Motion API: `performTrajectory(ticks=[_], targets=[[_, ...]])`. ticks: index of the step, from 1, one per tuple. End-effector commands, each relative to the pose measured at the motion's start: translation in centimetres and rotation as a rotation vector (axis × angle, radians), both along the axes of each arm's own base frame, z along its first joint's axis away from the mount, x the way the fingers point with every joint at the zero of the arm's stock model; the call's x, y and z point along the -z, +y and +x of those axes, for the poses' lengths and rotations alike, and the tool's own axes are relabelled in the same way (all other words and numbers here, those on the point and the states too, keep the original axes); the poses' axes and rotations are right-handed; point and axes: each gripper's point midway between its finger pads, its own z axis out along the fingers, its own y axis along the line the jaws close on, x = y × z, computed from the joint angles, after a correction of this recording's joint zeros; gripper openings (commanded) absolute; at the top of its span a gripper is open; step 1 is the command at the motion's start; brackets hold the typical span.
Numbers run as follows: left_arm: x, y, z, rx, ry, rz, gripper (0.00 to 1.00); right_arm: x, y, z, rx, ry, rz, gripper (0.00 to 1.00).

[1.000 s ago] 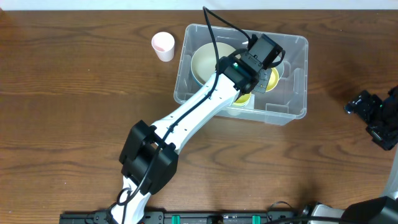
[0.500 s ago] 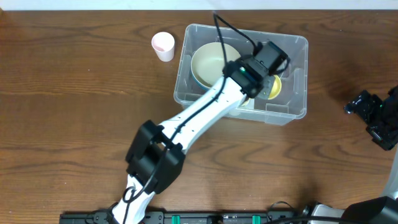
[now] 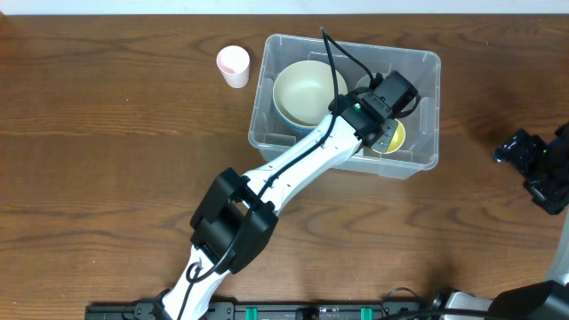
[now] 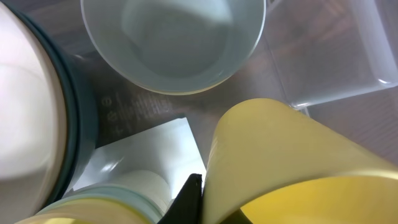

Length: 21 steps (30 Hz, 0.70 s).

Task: Pack container
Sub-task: 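Carry the yellow cup to the container's right side and lower it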

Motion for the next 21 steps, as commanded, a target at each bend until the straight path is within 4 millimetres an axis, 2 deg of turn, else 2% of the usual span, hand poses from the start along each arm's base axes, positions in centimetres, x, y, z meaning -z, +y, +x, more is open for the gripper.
performTrajectory(ticks=[1, 21], targets=[[-0.31, 0.17, 0.18, 0.01, -0.01, 0.005, 0.07, -0.03, -0.14, -0.05, -0.008, -0.002, -0.003, 0.99], [-0.27, 0.22, 0.17, 0.009, -0.01, 0.007, 0.1, -0.03, -0.15, -0.05, -0.008, -0.001, -0.004, 0.99]])
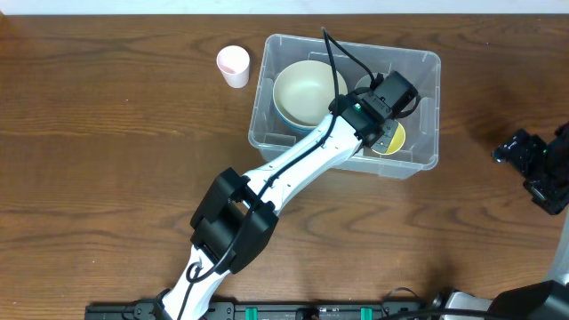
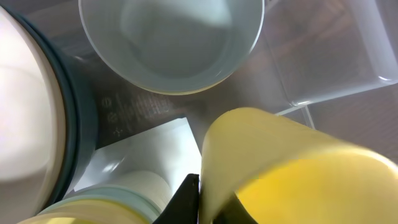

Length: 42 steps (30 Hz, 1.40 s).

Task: Pack container
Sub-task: 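Carry the yellow cup to the container's right side and lower it, then release the yellow cup and withdraw the left gripper to the pink cup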

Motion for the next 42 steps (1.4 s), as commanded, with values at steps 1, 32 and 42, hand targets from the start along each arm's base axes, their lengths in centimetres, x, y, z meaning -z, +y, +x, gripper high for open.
performTrajectory(ticks=[1, 32, 42], targets=[[-0.2, 0.2, 0.1, 0.0, -0.005, 0.004, 0.1, 0.0, -0.2, -0.1, -0.008, -0.001, -0.004, 0.99], [-2.3, -0.8, 1.1, 0.015, -0.055, -0.037, 0.29, 0.0, -0.2, 0.0, -0.008, -0.002, -0.004, 0.99], [-8.7, -1.3, 1.9, 0.022, -0.149, -0.126, 0.38, 0.0, -0.2, -0.1, -0.008, -0.001, -0.004, 0.99]])
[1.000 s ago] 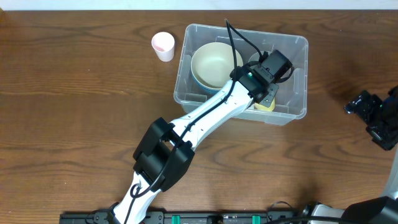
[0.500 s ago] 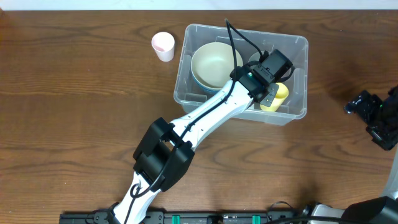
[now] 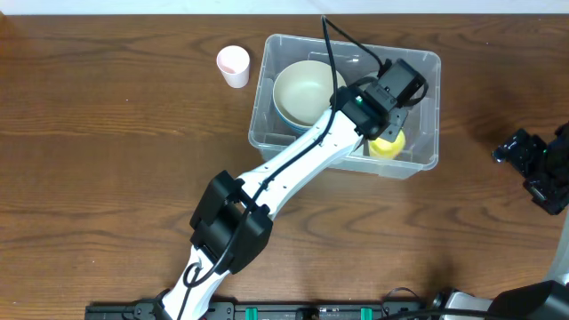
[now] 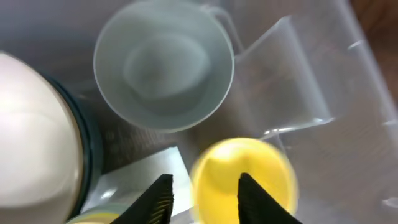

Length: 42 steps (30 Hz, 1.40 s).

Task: Pack container
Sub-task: 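Release the yellow cup and withdraw the left gripper to the pink cup, then grip the pink cup rim with the left gripper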

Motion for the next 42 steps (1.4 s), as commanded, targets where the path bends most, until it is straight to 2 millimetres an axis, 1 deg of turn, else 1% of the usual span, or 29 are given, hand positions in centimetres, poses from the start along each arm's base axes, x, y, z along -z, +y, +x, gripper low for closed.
performTrajectory(ticks=[1, 2, 3, 5, 6, 7, 8, 10, 11, 12, 13, 14, 15, 16, 19, 20, 22, 24, 26, 27, 29, 34, 38, 42], targets=[[-5.8, 0.5, 0.7, 0.003, -0.088, -0.071, 0.41, 0.0, -0.1, -0.1, -0.008, -0.002, -0.003, 0.99], [-7.4, 0.9, 0.8, -0.003, -0.108, -0.091, 0.44, 0.0, -0.2, -0.1, -0.008, -0.001, -0.004, 0.99], [-9.3, 1.5, 1.0, -0.014, -0.134, -0.117, 0.52, 0.0, -0.2, -0.1, -0.008, -0.001, -0.004, 0.99], [-13.1, 3.8, 1.7, -0.06, -0.196, -0.154, 0.73, 0.0, -0.2, 0.0, -0.008, -0.002, -0.004, 0.99], [-14.7, 5.3, 2.1, -0.092, -0.225, -0.162, 0.78, 0.0, -0.2, -0.1, -0.008, -0.001, -0.004, 0.99], [-16.7, 7.3, 2.5, -0.136, -0.258, -0.17, 0.83, 0.0, -0.1, -0.1, -0.008, -0.002, -0.003, 0.99], [-18.5, 10.0, 3.0, -0.198, -0.284, -0.179, 0.85, 0.0, -0.1, 0.0, -0.008, -0.002, -0.004, 0.99], [-20.8, 14.1, 3.5, -0.288, -0.302, -0.199, 0.89, 0.0, -0.2, -0.1, -0.008, -0.001, -0.004, 0.99], [-21.8, 16.8, 3.7, -0.347, -0.305, -0.206, 0.91, 0.0, -0.1, -0.1, -0.008, -0.002, -0.003, 0.99], [-22.4, 19.1, 4.0, -0.399, -0.305, -0.206, 0.92, 0.0, -0.2, -0.1, -0.008, -0.001, -0.004, 0.99], [-22.8, 22.2, 4.3, -0.46, -0.305, -0.194, 0.93, 0.0, -0.2, -0.1, -0.008, -0.001, -0.004, 0.99], [-22.7, 24.3, 4.7, -0.504, -0.299, -0.181, 0.94, 0.0, -0.2, -0.1, -0.008, -0.001, -0.004, 0.99], [-22.4, 26.2, 5.1, -0.541, -0.288, -0.168, 0.95, 0.0, -0.1, -0.1, -0.008, -0.002, -0.003, 0.99], [-21.7, 28.8, 5.5, -0.597, -0.264, -0.144, 0.96, 0.0, -0.2, -0.1, -0.008, -0.001, -0.004, 0.99], [-19.4, 33.3, 6.3, -0.695, -0.2, -0.087, 0.96, 0.0, -0.1, -0.1, -0.008, -0.002, -0.003, 0.99], [-18.5, 34.4, 6.7, -0.717, -0.177, -0.078, 0.97, 0.0, -0.1, -0.1, -0.008, -0.002, -0.003, 0.99], [-16.5, 35.7, 7.7, -0.735, -0.122, -0.077, 0.97, 0.0, -0.2, -0.1, -0.008, -0.001, -0.004, 0.99], [-14.4, 36.5, 8.7, -0.744, -0.069, -0.078, 0.97, 0.0, -0.2, -0.1, -0.008, -0.001, -0.004, 0.99], [-11.7, 37.3, 9.8, -0.764, -0.014, -0.057, 0.97, 0.0, -0.1, 0.0, -0.008, -0.002, -0.004, 0.99], [-10.7, 37.6, 10.1, -0.77, 0.006, -0.046, 0.97, 0.0, -0.2, -0.1, -0.008, -0.001, -0.004, 0.99], [-7.7, 38.2, 11.0, -0.785, 0.062, -0.019, 0.97, 0.0, -0.2, -0.1, -0.008, -0.001, -0.004, 0.99], [-1.8, 38.8, 12.3, -0.801, 0.17, 0.034, 0.97, 0.0, -0.2, -0.1, -0.008, -0.001, -0.004, 0.99], [1.6, 38.8, 13.3, -0.802, 0.208, 0.053, 0.97, 0.0, -0.2, -0.1, -0.008, -0.001, -0.004, 0.99], [3.7, 38.8, 14.2, -0.801, 0.217, 0.058, 0.97, 0.0, -0.1, -0.1, -0.008, -0.002, -0.003, 0.99]])
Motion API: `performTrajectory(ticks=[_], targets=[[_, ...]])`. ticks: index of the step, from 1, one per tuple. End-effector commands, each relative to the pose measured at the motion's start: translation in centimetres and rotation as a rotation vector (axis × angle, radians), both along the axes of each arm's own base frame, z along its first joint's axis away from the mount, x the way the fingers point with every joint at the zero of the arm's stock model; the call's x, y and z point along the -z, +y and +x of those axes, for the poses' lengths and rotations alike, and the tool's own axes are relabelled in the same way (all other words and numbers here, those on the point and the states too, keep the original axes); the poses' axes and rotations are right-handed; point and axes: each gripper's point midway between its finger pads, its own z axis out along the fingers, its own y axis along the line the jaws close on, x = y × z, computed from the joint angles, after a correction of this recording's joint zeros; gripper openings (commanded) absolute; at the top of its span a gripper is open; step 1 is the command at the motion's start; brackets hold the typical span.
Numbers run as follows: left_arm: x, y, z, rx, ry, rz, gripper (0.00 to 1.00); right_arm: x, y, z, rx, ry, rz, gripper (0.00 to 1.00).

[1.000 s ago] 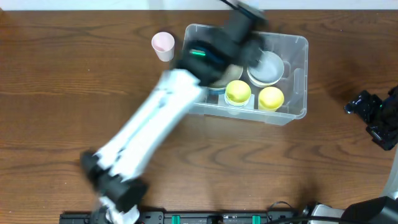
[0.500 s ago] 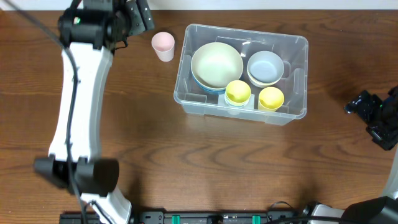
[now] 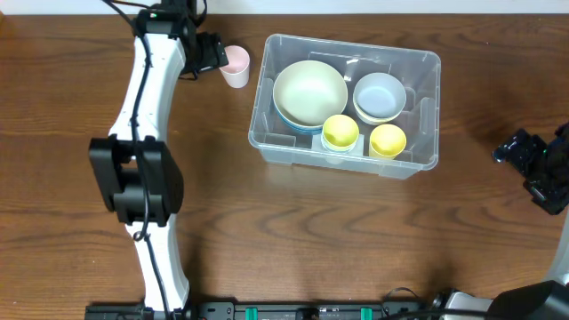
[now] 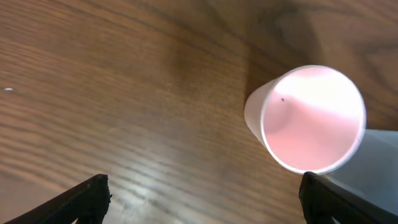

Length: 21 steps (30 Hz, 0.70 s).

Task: Pack container
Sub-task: 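Grip the pink cup rim with the left gripper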

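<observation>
The clear plastic container (image 3: pixel 423 107) holds a cream bowl (image 3: pixel 309 91) nested in a teal one, a pale blue bowl (image 3: pixel 380 95) and two yellow cups (image 3: pixel 340 132) (image 3: pixel 388 140). A pink cup (image 3: pixel 236 64) stands upright on the table just left of the container. My left gripper (image 3: pixel 210 53) is beside that cup's left side. In the left wrist view the pink cup (image 4: pixel 312 118) shows from above, ahead and to the right of the open left gripper (image 4: pixel 205 202), whose fingertips (image 4: pixel 87 194) are spread wide and hold nothing. My right gripper (image 3: pixel 532 162) rests at the table's right edge.
The wooden table (image 3: pixel 89 222) stretches around the container. My left arm (image 3: pixel 147 116) reaches along the left side up to the far edge. The container's wall (image 4: pixel 379 180) shows at the right of the left wrist view, close to the pink cup.
My left gripper was open above a yellow cup inside the container. Now it is outside, at the far left, open beside the pink cup. The right arm has not moved.
My left gripper was shut on a yellow cup low in the container's front right part, and stayed so at the second moment. Then it was open and higher, with the cup standing in the container. Now it is over at the pink cup.
</observation>
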Motion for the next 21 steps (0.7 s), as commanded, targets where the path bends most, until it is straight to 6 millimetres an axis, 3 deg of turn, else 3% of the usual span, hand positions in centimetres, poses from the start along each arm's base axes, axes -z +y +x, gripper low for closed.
performTrajectory(ticks=[1, 11, 19, 20, 21], targets=[[1.5, 0.3, 0.4, -0.002, 0.015, 0.0, 0.97, 0.0, -0.1, -0.1, -0.008, -0.001, -0.003, 0.99], [5.6, -0.7, 1.8, 0.055, 0.035, -0.032, 0.97, 0.0, -0.2, 0.0, -0.008, -0.002, -0.004, 0.99], [7.9, -0.7, 1.8, 0.053, 0.069, -0.028, 0.96, 0.0, -0.1, -0.1, -0.008, -0.001, -0.003, 0.99], [8.0, -0.7, 1.8, 0.053, 0.073, -0.028, 0.93, 0.0, -0.2, -0.1, -0.008, -0.001, -0.004, 0.99], [8.1, -0.7, 1.7, 0.053, 0.076, -0.028, 0.84, 0.0, -0.2, -0.1, -0.008, -0.001, -0.004, 0.99]])
